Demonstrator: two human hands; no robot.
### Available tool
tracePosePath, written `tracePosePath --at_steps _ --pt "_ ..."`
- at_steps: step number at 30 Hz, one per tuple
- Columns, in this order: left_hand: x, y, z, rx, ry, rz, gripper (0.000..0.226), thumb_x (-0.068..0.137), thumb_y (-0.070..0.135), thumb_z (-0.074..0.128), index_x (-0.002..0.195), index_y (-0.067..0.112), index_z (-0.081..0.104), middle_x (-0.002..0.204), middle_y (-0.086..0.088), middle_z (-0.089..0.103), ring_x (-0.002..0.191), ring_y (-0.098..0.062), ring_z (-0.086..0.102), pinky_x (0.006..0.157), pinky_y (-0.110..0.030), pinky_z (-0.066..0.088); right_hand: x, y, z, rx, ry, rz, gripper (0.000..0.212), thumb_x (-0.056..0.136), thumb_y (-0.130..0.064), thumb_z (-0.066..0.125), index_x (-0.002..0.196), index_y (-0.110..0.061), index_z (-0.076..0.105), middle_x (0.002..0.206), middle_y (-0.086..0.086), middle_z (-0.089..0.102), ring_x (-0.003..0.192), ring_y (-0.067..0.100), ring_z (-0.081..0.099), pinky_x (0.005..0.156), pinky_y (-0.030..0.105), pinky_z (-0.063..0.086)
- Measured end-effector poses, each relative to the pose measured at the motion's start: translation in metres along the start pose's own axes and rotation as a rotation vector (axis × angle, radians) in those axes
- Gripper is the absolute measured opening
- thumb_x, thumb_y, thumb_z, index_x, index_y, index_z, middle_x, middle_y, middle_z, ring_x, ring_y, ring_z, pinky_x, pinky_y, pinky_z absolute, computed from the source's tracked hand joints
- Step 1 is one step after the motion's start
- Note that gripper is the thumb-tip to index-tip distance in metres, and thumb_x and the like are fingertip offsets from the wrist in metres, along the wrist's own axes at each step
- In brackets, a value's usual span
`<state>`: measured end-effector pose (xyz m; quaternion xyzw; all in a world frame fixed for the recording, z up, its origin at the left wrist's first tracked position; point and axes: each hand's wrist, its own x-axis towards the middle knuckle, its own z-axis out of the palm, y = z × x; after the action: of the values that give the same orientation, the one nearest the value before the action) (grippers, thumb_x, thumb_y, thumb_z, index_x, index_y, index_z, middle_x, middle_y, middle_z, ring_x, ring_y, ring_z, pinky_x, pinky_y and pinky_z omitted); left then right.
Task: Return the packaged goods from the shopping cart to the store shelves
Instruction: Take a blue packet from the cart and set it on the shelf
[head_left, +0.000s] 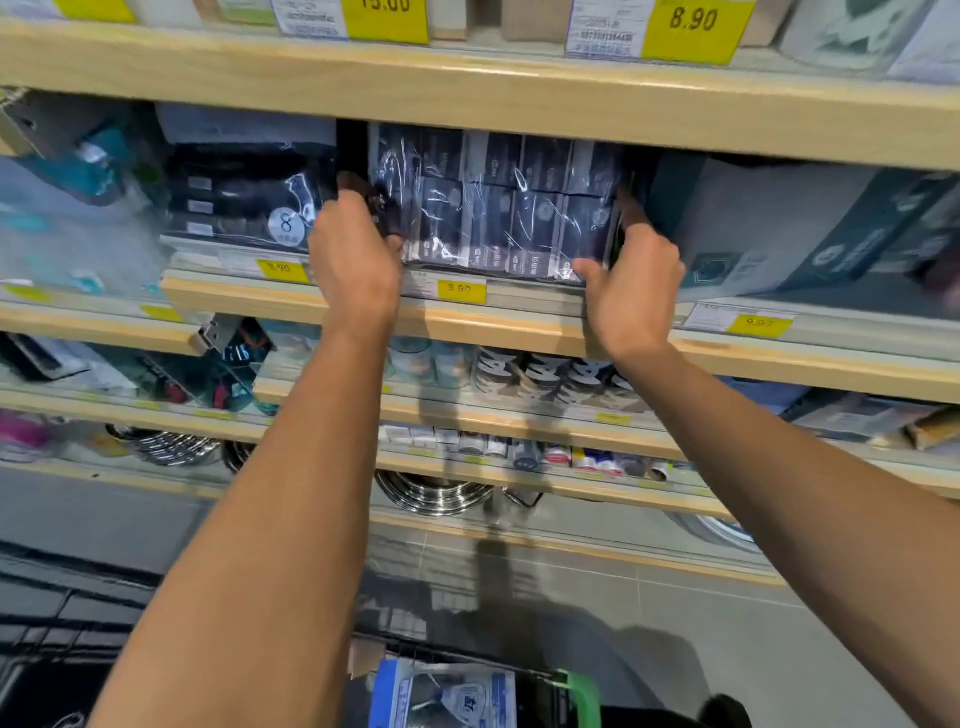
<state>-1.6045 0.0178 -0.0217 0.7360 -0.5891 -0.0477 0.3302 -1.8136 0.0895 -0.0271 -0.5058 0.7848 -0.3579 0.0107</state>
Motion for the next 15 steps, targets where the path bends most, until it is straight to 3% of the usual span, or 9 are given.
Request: tracePosePath --at_steps 2,4,7,11,15 --pt "-0.002 -0.002 -0.001 0.012 0.005 0.036 0.041 0.086 0.02 0.075 0.121 0.006 0.058 0.122 -0.014 0.059 0.113 -0.033 0.058 0.094 -0.043 0.048 -0.005 -0.001 0.001 0.018 0.061 0.025 0.038 0.089 -0.014 0.072 0.125 -0.007 0.059 0.114 0.01 0.061 0.106 0.026 0.058 0.082 0.029 0.04" --pt "-0.007 -0.004 0.0 -0.043 0.027 0.067 0.037 0.085 0.019 0.075 0.117 0.008 0.058 0.12 -0.01 0.057 0.109 -0.028 0.058 0.095 -0.04 0.049 -0.014 0.0 0.003 0.088 0.135 -0.008 0.037 0.086 -0.004 0.07 0.121 -0.013 0.06 0.114 0.005 0.05 0.106 0.023 0.054 0.09 0.03 0.045" --pt "-0.028 -0.005 -0.003 -0.342 0.105 0.132 0.021 0.082 0.015 0.073 0.101 0.015 0.064 0.106 -0.001 0.063 0.095 -0.014 0.059 0.088 -0.032 0.051 -0.035 0.003 0.01 0.281 0.157 -0.216 0.036 0.081 0.001 0.068 0.112 -0.016 0.064 0.106 -0.001 0.048 0.095 0.018 0.055 0.084 0.03 0.051" --pt "-0.071 -0.019 -0.019 -0.635 0.255 0.082 0.009 0.083 0.008 0.061 0.09 0.01 0.066 0.089 0.0 0.067 0.079 -0.009 0.06 0.072 -0.024 0.052 -0.07 -0.011 0.017 0.44 -0.049 -0.368 0.022 0.085 -0.004 0.069 0.104 -0.013 0.066 0.098 -0.005 0.053 0.08 0.009 0.052 0.073 0.015 0.045" --pt "-0.122 -0.06 -0.034 -0.63 0.277 -0.092 0.007 0.084 0.008 0.059 0.087 0.01 0.066 0.081 0.002 0.066 0.07 -0.007 0.057 0.066 -0.024 0.05 -0.109 -0.02 0.028 0.597 -0.307 -0.466 0.013 0.084 -0.008 0.072 0.096 -0.01 0.068 0.079 -0.001 0.06 0.065 0.012 0.053 0.062 0.021 0.044"
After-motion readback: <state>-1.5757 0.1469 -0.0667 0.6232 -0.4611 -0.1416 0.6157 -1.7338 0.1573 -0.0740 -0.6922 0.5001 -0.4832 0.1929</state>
